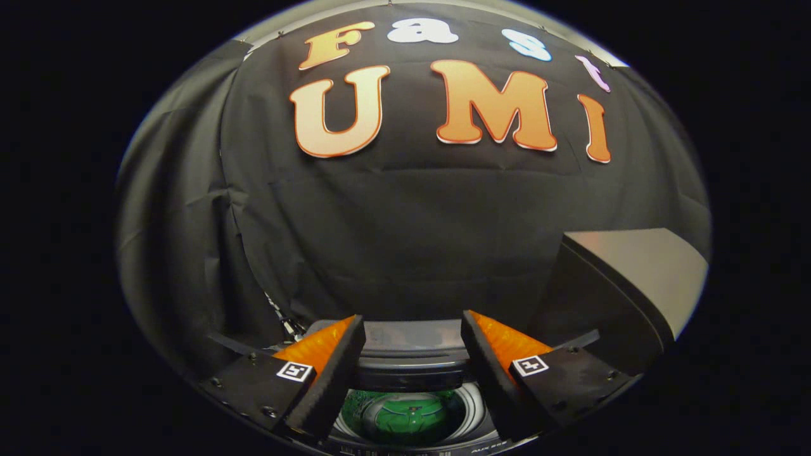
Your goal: Put the clothes into the washing machine and then close the washing machine lid.
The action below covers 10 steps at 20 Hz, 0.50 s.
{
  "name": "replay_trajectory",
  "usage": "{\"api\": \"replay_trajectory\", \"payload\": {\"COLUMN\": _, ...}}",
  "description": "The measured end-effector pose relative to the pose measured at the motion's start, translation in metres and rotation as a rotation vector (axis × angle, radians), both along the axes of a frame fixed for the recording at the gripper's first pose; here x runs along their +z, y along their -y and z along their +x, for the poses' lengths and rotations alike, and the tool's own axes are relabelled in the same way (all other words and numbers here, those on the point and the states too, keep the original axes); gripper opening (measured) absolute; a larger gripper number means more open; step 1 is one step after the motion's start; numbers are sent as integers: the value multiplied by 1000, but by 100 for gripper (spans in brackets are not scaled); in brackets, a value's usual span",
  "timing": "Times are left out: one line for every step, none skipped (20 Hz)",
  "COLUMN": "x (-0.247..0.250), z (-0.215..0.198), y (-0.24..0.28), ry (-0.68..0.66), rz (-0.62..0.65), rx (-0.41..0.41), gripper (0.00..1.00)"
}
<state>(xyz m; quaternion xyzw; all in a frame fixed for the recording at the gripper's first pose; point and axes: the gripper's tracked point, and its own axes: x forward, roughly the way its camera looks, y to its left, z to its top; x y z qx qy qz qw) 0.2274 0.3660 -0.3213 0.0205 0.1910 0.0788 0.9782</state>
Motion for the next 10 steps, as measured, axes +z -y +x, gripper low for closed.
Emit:
{"api": "replay_trajectory", "payload": {"x": -9, "z": -2, "y": -3, "ry": -15, "rz": 13, "rx": 7, "gripper": 99}}
{"api": "replay_trajectory", "payload": {"x": -20, "z": -3, "y": -3, "ry": -40, "rz": 5, "rx": 6, "gripper": 98}}
{"api": "replay_trajectory", "payload": {"x": -30, "z": -6, "y": -3, "ry": -66, "rz": -5, "rx": 12, "gripper": 98}}
{"api": "replay_trajectory", "payload": {"x": -37, "z": -8, "y": -4, "ry": -81, "rz": -9, "rx": 15, "gripper": 98}}
{"api": "replay_trajectory", "payload": {"x": -43, "z": -11, "y": -6, "ry": -93, "rz": -10, "rx": 19, "gripper": 99}}
{"api": "replay_trajectory", "payload": {"x": -51, "z": -14, "y": -6, "ry": -109, "rz": -13, "rx": 21, "gripper": 99}}
{"api": "replay_trajectory", "payload": {"x": -60, "z": -17, "y": -7, "ry": -128, "rz": -11, "rx": 22, "gripper": 98}}
{"api": "replay_trajectory", "payload": {"x": -69, "z": -20, "y": -8, "ry": -145, "rz": -8, "rx": 20, "gripper": 98}}
{"api": "replay_trajectory", "payload": {"x": -81, "z": -24, "y": -10, "ry": -165, "rz": -7, "rx": 19, "gripper": 98}}
{"api": "replay_trajectory", "payload": {"x": -91, "z": -28, "y": -11, "ry": -185, "rz": -8, "rx": 20, "gripper": 98}}
